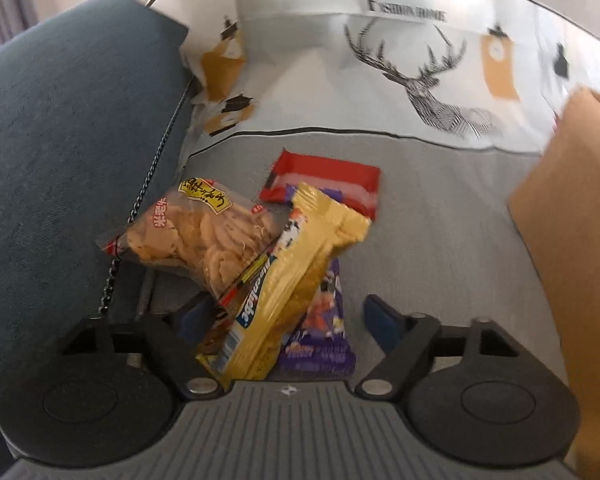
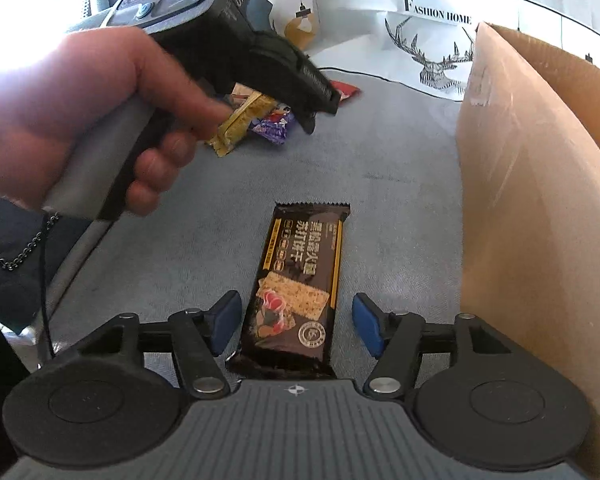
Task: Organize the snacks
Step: 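Lower the left gripper and close it on the yellow wafer pack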
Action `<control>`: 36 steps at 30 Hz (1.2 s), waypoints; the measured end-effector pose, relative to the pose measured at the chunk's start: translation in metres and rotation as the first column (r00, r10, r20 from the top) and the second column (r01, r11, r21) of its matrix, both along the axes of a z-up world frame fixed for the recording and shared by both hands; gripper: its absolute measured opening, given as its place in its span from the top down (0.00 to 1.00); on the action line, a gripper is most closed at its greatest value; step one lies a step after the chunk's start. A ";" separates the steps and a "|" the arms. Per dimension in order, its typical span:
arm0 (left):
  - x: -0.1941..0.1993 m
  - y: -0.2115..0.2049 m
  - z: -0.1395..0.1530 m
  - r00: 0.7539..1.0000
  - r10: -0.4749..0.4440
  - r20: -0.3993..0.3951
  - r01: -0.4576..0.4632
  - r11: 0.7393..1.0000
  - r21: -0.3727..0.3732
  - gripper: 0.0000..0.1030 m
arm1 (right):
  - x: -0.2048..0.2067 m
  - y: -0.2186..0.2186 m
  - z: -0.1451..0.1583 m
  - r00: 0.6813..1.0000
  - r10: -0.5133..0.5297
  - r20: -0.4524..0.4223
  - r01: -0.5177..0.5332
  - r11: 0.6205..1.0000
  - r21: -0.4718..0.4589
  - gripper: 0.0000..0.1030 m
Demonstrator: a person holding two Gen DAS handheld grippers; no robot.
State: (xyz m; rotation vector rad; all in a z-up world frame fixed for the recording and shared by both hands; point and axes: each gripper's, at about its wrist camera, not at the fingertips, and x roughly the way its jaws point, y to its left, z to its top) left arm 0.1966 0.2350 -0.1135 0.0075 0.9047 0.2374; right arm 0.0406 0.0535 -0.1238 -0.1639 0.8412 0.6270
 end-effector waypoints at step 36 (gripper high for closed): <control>-0.102 0.012 0.026 0.987 0.056 -0.150 -0.107 0.927 -0.360 0.57 | -0.014 -0.010 0.006 0.999 0.011 -0.032 -0.010 0.999 0.032 0.52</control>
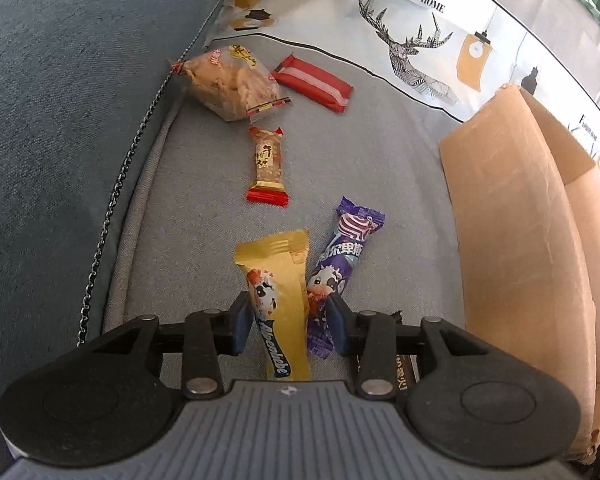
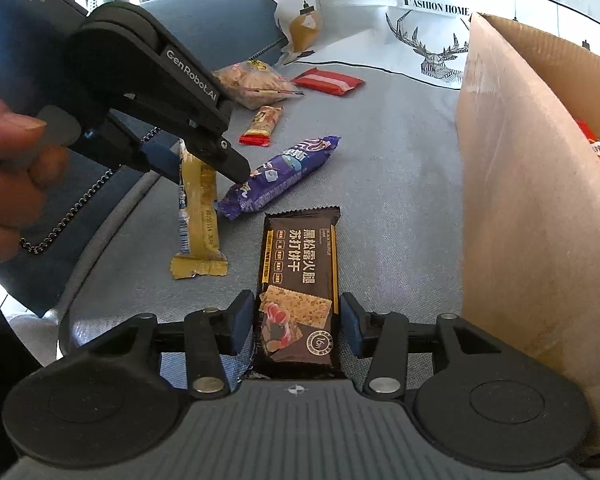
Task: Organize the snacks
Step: 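Lower the left gripper and close it on the yellow wafer pack, then carry the yellow pack with the left gripper while the right carries the biscuit bar over the box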
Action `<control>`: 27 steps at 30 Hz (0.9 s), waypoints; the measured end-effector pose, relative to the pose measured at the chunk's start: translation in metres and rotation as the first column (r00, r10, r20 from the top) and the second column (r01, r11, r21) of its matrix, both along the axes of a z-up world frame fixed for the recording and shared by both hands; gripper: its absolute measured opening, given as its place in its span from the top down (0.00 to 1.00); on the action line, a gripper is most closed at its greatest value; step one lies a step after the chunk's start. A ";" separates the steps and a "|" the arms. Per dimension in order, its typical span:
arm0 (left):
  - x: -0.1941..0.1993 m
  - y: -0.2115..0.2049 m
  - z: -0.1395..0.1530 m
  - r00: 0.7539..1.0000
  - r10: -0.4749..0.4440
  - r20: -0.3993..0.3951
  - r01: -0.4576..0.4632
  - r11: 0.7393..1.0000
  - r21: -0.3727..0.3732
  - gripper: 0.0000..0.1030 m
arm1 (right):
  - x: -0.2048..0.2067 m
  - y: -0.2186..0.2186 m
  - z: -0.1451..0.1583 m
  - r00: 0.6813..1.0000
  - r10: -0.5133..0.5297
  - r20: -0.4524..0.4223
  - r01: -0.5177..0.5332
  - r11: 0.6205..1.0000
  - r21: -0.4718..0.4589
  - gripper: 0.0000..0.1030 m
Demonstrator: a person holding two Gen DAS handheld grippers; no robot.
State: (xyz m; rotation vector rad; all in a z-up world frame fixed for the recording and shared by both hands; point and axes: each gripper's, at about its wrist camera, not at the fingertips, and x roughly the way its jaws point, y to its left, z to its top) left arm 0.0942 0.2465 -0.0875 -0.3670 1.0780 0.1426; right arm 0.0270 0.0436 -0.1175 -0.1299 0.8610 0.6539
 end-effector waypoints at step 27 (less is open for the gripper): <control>-0.020 -0.007 0.050 0.975 0.031 0.221 -0.044 0.997 0.057 0.82 | -0.020 -0.004 0.036 0.986 -0.038 0.161 0.033 0.999 0.033 0.60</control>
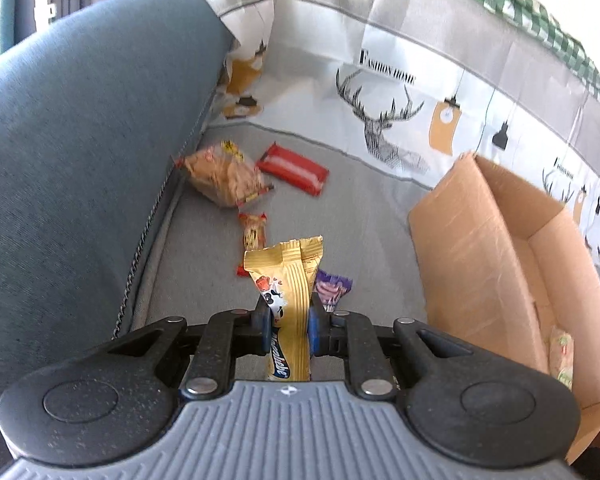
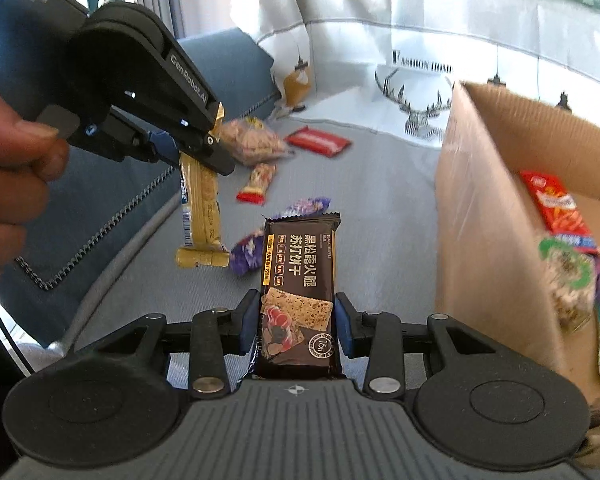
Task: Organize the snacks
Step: 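Carry the yellow pack with the left gripper while the right carries the biscuit bar over the box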
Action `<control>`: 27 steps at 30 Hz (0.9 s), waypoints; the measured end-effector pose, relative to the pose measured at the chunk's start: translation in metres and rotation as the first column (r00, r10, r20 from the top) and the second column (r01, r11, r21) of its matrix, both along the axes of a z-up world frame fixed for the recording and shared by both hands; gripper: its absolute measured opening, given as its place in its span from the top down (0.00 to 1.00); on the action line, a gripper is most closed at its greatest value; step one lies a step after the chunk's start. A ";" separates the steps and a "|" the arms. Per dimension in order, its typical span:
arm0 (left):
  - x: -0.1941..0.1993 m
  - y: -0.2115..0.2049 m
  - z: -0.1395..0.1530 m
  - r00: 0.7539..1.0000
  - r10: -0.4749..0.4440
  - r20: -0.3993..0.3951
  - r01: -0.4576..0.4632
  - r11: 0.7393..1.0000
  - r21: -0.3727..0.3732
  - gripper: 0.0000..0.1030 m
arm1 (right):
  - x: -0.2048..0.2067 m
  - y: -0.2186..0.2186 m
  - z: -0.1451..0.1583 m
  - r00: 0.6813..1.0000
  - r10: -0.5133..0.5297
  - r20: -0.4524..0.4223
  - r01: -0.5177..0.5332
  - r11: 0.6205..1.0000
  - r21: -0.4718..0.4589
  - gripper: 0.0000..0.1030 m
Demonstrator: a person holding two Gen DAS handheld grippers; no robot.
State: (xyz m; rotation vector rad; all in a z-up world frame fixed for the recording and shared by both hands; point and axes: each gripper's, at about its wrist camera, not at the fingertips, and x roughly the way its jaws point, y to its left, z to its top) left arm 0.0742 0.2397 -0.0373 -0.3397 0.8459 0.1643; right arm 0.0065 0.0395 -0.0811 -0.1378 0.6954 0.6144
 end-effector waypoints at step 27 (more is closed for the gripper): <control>0.003 -0.043 0.063 0.941 -0.008 0.337 -0.007 0.999 0.044 0.82 | 0.030 -0.113 0.155 0.929 -0.137 0.343 0.065 0.975 0.212 0.60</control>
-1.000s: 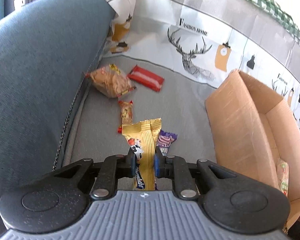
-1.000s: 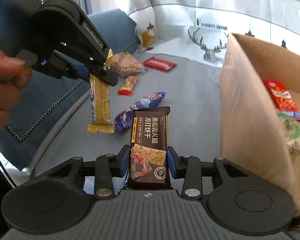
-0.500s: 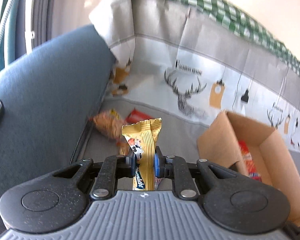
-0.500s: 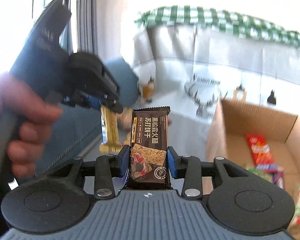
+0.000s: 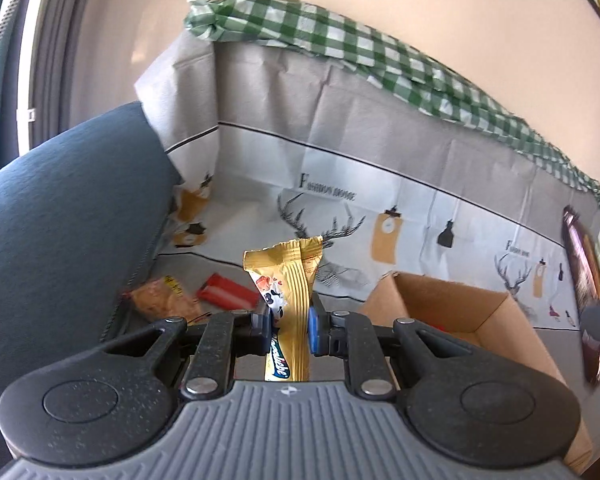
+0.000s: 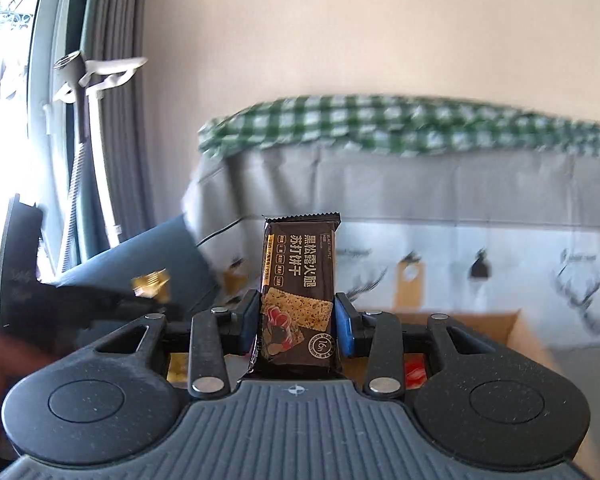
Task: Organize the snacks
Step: 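Carry the yellow pack with the left gripper while the right carries the biscuit bar over the box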
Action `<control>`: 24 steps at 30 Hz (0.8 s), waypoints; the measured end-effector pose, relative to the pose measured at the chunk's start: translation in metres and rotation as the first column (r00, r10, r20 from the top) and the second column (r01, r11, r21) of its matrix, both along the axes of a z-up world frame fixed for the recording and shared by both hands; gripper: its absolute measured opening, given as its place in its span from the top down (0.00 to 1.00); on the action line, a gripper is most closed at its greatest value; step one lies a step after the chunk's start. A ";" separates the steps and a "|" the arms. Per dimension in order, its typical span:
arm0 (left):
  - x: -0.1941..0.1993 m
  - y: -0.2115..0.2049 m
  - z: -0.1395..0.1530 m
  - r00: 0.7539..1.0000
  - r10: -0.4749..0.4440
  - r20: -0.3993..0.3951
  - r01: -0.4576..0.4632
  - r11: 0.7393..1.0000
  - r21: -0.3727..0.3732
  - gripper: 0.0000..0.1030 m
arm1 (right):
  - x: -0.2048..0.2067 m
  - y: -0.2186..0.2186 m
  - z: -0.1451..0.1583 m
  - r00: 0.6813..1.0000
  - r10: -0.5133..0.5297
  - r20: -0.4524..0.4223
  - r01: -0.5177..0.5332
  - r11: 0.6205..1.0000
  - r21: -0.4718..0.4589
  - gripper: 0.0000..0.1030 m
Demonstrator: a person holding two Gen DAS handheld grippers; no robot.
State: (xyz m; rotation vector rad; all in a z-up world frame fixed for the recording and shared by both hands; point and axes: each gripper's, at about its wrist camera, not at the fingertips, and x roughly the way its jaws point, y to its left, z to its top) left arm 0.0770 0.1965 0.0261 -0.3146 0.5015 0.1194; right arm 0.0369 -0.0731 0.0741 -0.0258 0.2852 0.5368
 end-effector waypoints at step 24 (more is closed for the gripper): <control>0.040 -0.125 0.003 0.954 -0.260 0.151 0.265 0.964 -0.015 0.82 | 0.053 -0.091 -0.050 0.972 -0.229 -0.050 0.225 0.972 -0.075 0.60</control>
